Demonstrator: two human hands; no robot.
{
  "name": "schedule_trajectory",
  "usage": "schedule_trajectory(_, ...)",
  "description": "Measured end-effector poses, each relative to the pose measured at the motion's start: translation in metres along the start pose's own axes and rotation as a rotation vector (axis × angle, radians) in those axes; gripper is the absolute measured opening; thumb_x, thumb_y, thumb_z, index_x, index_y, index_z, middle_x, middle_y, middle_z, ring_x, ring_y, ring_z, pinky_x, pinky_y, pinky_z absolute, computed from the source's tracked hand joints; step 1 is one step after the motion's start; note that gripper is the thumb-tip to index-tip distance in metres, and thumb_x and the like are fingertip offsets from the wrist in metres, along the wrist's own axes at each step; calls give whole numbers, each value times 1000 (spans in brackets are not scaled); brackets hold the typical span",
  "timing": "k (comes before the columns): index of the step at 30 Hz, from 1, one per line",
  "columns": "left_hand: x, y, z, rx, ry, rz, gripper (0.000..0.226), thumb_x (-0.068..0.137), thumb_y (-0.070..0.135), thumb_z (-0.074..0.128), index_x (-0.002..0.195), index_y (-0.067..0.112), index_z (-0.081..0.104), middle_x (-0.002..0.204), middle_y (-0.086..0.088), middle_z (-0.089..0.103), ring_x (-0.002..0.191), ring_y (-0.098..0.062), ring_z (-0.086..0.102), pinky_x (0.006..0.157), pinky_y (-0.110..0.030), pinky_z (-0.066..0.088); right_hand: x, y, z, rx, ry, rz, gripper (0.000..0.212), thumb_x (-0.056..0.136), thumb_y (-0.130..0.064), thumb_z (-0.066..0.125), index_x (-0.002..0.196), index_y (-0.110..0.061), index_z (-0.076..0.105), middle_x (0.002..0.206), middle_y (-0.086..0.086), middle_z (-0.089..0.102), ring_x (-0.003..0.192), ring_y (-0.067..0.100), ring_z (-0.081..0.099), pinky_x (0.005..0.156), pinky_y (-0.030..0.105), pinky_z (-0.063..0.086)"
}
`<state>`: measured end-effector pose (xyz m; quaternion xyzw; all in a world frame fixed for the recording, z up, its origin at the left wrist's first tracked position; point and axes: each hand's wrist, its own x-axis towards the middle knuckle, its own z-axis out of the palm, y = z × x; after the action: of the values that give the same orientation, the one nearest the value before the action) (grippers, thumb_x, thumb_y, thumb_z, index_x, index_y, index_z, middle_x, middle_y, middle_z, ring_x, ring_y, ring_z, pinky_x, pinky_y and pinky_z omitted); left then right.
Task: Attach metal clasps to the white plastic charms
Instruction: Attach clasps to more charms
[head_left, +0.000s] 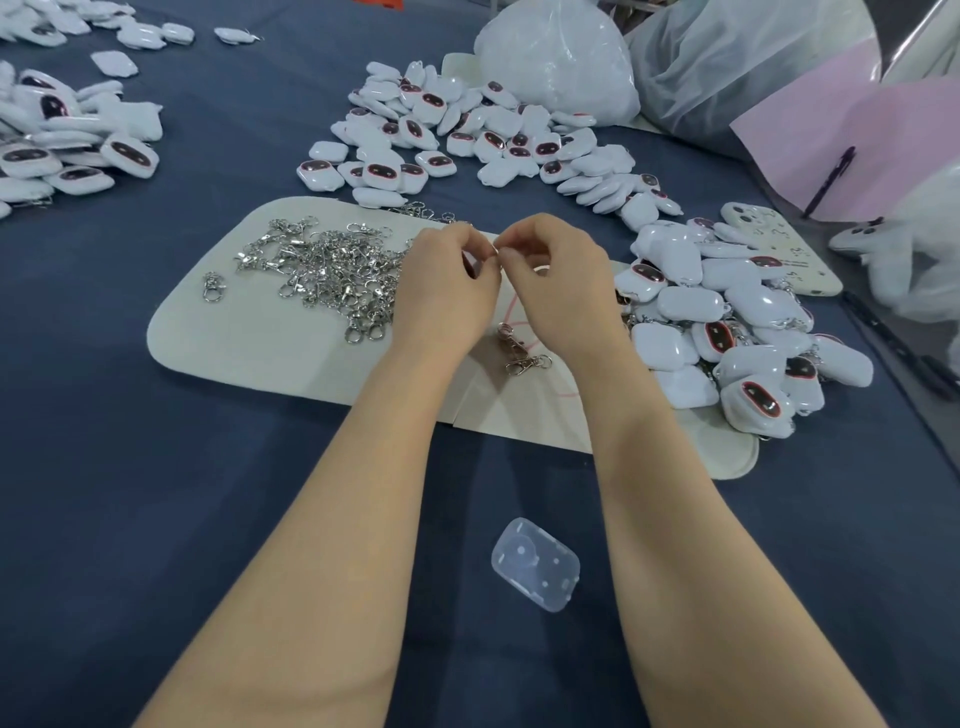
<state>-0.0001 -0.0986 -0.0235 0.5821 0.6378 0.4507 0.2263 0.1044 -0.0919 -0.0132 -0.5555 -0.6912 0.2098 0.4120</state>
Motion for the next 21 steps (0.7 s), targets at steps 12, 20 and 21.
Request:
schedule_trajectory(12,1,1,0,-24,-4,26,8,91,18,56,93,17,64,97,-9,65,75,-15,57,73,-24,43,4,2,-2,43,19,116,8,91,-13,55,93,-12,63,91,-2,65,84,13,60,83,29,50)
schedule_trajectory(20,-1,2,-1,-19,-6,35,12,89,21,58,88,14,67,79,-3,66,64,-11,53,63,-20,39,4,3,-2,13,20,83,8,91,-12,56,94,-15,62,89,-7,62,76,0,54,70,8,41)
schedule_trajectory(21,-1,2,0,-12,-6,38,12,90,20,57,88,13,67,81,-5,66,67,-13,55,64,-20,40,3,2,-1,23,24,77,8,91,-12,56,94,-16,62,86,-9,61,73,-2,53,68,6,41)
